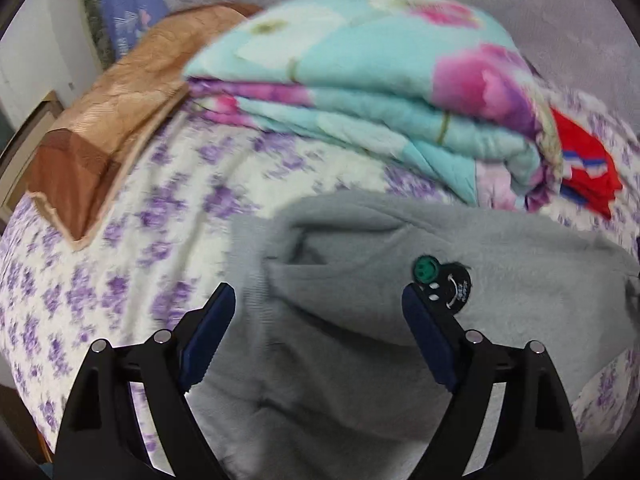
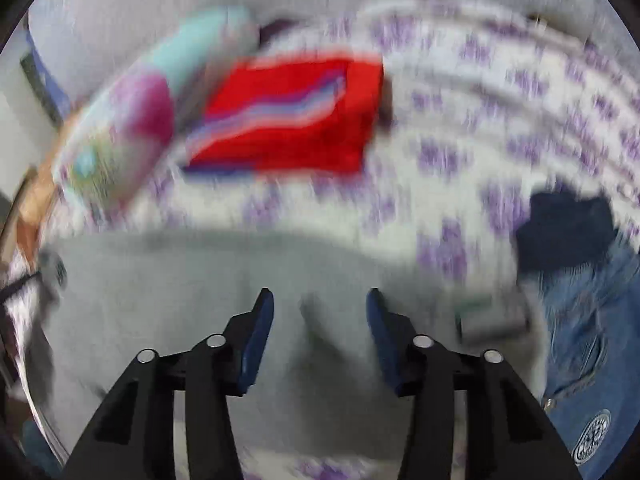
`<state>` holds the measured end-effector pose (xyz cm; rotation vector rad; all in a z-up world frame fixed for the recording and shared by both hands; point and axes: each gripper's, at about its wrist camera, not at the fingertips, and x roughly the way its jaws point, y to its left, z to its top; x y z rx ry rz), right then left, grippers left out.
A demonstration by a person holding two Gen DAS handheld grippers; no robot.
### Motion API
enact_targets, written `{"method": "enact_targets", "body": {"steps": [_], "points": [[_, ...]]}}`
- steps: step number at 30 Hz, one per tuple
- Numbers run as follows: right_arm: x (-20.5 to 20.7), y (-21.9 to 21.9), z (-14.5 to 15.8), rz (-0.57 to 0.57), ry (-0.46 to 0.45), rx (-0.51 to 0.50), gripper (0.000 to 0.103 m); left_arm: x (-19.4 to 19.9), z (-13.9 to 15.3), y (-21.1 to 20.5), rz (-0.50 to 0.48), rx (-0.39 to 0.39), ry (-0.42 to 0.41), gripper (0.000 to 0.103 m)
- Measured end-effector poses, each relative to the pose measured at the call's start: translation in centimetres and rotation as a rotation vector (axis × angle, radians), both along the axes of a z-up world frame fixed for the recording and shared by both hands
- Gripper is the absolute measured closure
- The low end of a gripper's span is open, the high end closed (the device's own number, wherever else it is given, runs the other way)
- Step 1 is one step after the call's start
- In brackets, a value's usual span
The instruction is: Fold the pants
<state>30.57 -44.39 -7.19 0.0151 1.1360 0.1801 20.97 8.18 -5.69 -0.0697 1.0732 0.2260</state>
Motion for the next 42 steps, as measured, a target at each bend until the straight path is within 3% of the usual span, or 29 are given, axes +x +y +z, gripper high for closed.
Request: {"method": "enact_targets", "body": {"steps": [2, 4, 5, 9, 13, 16, 17, 19, 24, 27, 32, 35, 37, 42], "points": [[-0.5, -2.0, -2.3, -0.007, 0.019, -0.045, 0.078, 1.1, -2.0, -0.6, -0.023, 0.034, 0.061, 0.018], [-0.7, -3.8, -2.5, -0.064, -0.001, 0.099, 0.079, 2.2, -4.3, -1.0, -0.045, 0.104, 0.113, 0.013], [-1.0, -4.2, -2.2, -0.108, 0.005, 0.14, 0.075, 2.4, -4.1, -1.2, -0.04, 0.122, 0.108, 0.013], [-3.6, -3.1, 1.1, -0.152, -0.104, 0.09, 0.029, 2.0, -1.8, -1.4, -0.027, 0.086, 0.076, 0.014], [-5.7, -2.5, 1.3, -0.12, -0.119, 0.054, 0.024, 0.6, -0.3, -1.5, -0.038, 0.092, 0.009, 0.008], [-4.5, -3.5, -2.0, -0.208, 0.009, -0.085, 0.024, 1.3, -3.1, -0.8, -0.035, 0.17, 0.149, 0.007], [-4.5, -3.9, -2.6, -0.248, 0.049, -0.087, 0.024, 1.3, -3.7, -0.4, -0.031, 0.147, 0.184, 0.007], [-5.4, -4.0, -1.6, -0.263, 0.021, -0.02, 0.024, 0.8, -2.5, 0.6, 0.008, 0.082, 0.136, 0.008], [-6.3, -2.3, 1.4, -0.189, -0.082, -0.035, 0.02, 0.9, 0.7, 1.9, -0.025, 0.065, 0.035, 0.008], [-5.7, -1.0, 2.9, -0.16, -0.129, -0.038, 0.015, 2.3, 1.1, 3.0, -0.045, 0.059, 0.04, 0.008], [-4.6, 0.9, 4.3, -0.1, -0.161, -0.038, 0.012, 4.6, 0.3, 3.3, -0.159, 0.058, 0.062, 0.008], [-3.5, 2.8, 4.4, -0.025, -0.164, -0.051, 0.009, 5.5, -0.4, 2.8, -0.236, 0.045, 0.073, 0.012], [-2.3, 4.6, 4.1, 0.047, -0.149, -0.077, 0.009, 6.3, -1.2, 2.3, -0.3, 0.06, 0.097, 0.024], [1.3, 11.4, 2.5, 0.289, -0.142, -0.158, 0.009, 7.9, -2.7, 1.8, -0.427, 0.038, 0.123, 0.027]]}}
